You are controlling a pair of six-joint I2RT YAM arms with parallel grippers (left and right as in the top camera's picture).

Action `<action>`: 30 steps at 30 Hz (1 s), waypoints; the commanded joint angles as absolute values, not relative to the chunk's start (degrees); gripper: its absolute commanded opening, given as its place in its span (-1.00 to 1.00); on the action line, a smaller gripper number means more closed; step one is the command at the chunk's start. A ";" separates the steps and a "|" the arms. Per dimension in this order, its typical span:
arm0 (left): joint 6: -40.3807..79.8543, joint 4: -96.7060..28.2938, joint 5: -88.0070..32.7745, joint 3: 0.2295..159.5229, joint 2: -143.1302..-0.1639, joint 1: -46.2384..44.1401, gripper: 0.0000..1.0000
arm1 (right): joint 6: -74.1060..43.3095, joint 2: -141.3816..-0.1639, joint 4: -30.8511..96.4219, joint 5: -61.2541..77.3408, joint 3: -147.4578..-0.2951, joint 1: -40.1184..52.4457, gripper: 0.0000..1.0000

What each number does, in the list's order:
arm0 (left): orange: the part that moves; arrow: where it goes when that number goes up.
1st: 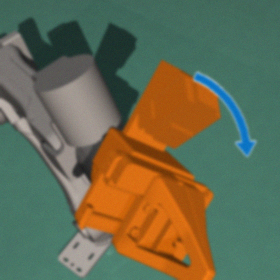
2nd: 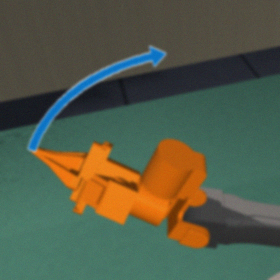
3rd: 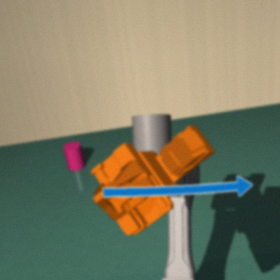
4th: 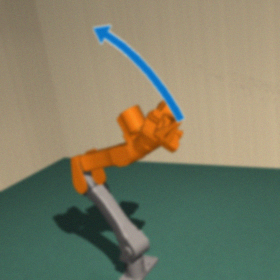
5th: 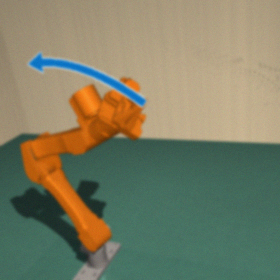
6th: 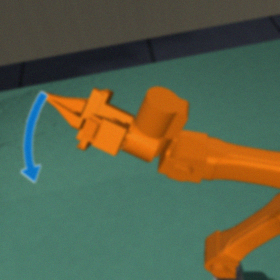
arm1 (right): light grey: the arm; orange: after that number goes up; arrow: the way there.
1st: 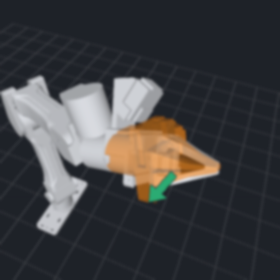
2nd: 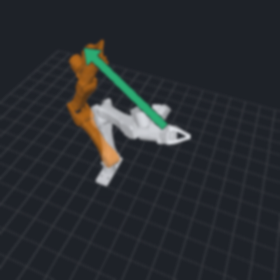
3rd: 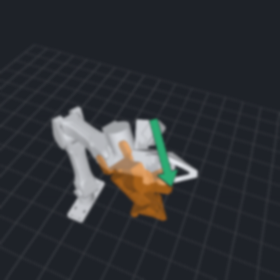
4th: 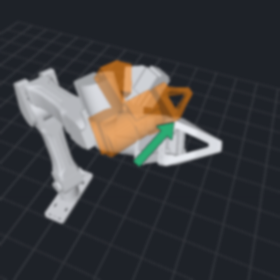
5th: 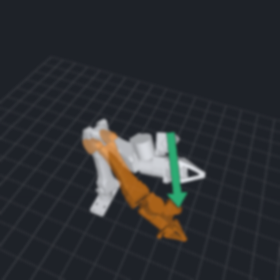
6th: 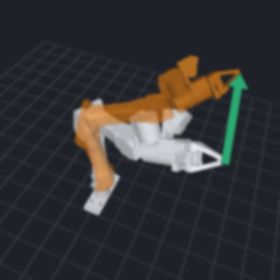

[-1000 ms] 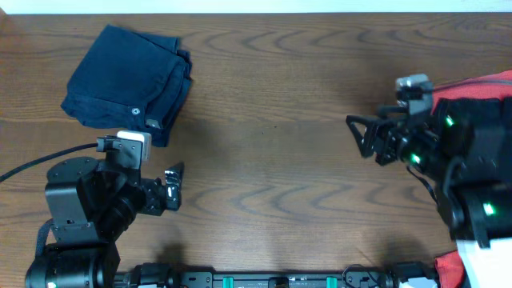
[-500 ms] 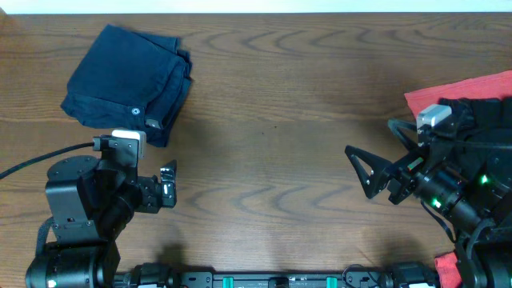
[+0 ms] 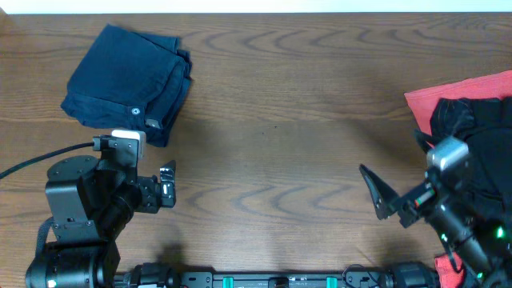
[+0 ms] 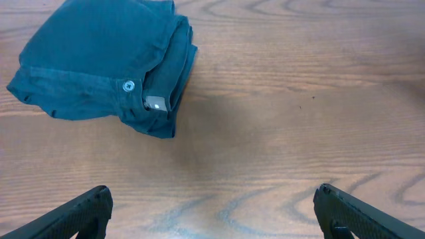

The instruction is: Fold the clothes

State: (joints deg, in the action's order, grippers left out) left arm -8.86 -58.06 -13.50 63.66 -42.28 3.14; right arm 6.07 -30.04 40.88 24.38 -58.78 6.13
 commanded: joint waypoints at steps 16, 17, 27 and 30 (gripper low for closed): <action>-9.21 -58.06 -13.21 64.03 -42.33 2.81 0.96 | 11.35 -0.38 24.71 16.97 -17.93 5.15 0.98; -9.21 -58.06 -13.21 64.03 -42.33 2.81 0.96 | 10.96 -0.32 21.50 16.99 -15.40 5.17 0.99; -9.21 -58.06 -13.21 64.03 -42.33 2.81 0.96 | 10.74 -0.32 7.70 17.67 -4.25 5.17 0.98; -9.21 -58.06 -13.21 64.03 -42.33 2.81 0.96 | 10.76 -0.32 1.72 18.31 -1.30 5.17 0.99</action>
State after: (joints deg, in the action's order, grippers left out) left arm -8.86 -58.08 -13.50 63.64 -42.33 3.09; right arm 10.81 -0.86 3.57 17.61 -3.09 5.78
